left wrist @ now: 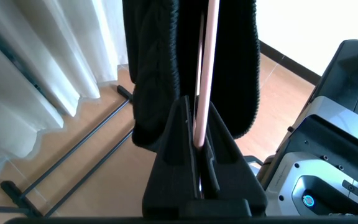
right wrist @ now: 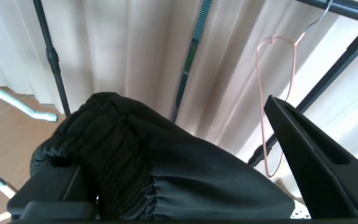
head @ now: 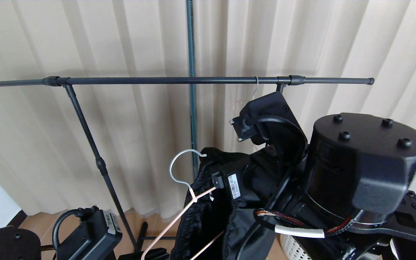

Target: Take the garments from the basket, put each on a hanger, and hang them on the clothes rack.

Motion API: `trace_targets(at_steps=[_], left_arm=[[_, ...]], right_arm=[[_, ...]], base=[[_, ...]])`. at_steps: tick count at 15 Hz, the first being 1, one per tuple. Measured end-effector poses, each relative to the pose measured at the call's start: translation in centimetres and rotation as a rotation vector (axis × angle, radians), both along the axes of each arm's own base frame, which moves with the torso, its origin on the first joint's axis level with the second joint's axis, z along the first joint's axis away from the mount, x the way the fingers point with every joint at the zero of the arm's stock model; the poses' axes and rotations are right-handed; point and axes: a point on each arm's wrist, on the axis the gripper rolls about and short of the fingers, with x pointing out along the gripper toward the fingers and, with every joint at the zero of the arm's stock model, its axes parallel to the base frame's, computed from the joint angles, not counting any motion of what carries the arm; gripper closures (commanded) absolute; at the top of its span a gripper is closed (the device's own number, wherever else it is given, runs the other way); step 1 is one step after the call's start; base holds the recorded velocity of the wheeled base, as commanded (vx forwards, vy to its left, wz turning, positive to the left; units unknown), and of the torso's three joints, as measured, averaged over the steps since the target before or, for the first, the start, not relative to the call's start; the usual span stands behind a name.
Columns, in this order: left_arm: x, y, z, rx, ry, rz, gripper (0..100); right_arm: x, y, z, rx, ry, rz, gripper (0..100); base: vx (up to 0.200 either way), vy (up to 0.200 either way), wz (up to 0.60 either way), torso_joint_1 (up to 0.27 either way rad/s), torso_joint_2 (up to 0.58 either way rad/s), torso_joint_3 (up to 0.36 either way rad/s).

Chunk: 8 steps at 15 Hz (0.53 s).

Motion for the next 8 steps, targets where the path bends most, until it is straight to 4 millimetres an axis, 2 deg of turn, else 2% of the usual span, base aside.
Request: trace_targets(at_steps=[8], left_arm=[[0.07, 0.02, 0.24, -0.034, -0.022, 0.007, 100]], right_arm=[[-0.74, 0.46, -0.95, -0.03, 0.008, 0.018, 0]], base=[[0.0, 0.0, 0.0, 0.0, 0.0, 0.0]])
